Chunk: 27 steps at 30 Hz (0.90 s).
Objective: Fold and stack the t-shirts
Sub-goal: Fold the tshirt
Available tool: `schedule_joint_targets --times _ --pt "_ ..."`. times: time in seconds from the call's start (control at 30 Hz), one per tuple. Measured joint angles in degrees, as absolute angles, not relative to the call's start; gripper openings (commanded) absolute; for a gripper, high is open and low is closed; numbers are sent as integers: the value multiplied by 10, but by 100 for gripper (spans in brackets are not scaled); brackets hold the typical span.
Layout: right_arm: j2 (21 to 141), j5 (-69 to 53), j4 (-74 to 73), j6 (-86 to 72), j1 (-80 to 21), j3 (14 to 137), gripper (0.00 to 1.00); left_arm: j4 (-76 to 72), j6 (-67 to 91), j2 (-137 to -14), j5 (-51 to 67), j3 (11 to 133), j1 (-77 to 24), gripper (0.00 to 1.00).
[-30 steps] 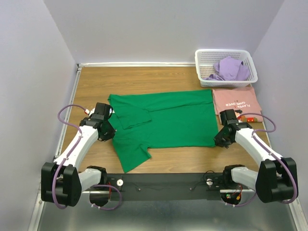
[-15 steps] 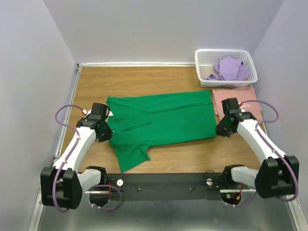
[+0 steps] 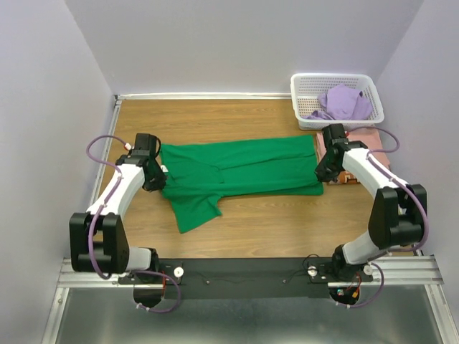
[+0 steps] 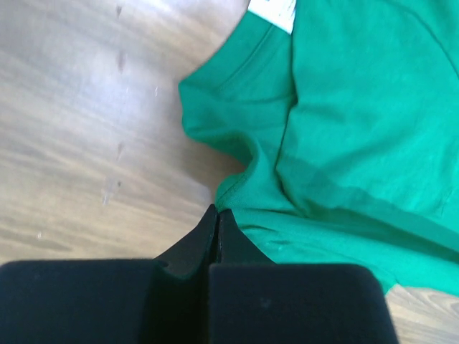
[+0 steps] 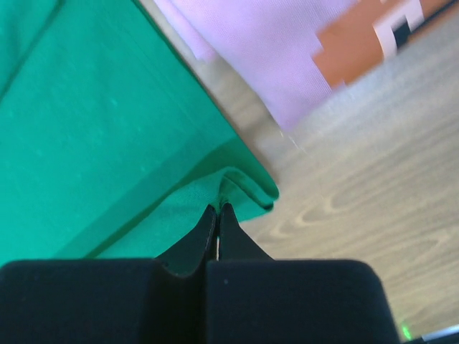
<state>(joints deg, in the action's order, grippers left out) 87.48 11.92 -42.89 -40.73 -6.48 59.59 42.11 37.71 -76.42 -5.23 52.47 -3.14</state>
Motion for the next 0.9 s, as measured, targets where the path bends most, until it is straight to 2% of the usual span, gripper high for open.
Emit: schedule_joint_targets --times 0.27,0.9 --pt "929 130 -408 -396 -65 634 1 395 352 -829 -42 547 -23 0" --pt "993 139 -357 -385 -65 644 1 354 341 -865 -38 547 -15 0"
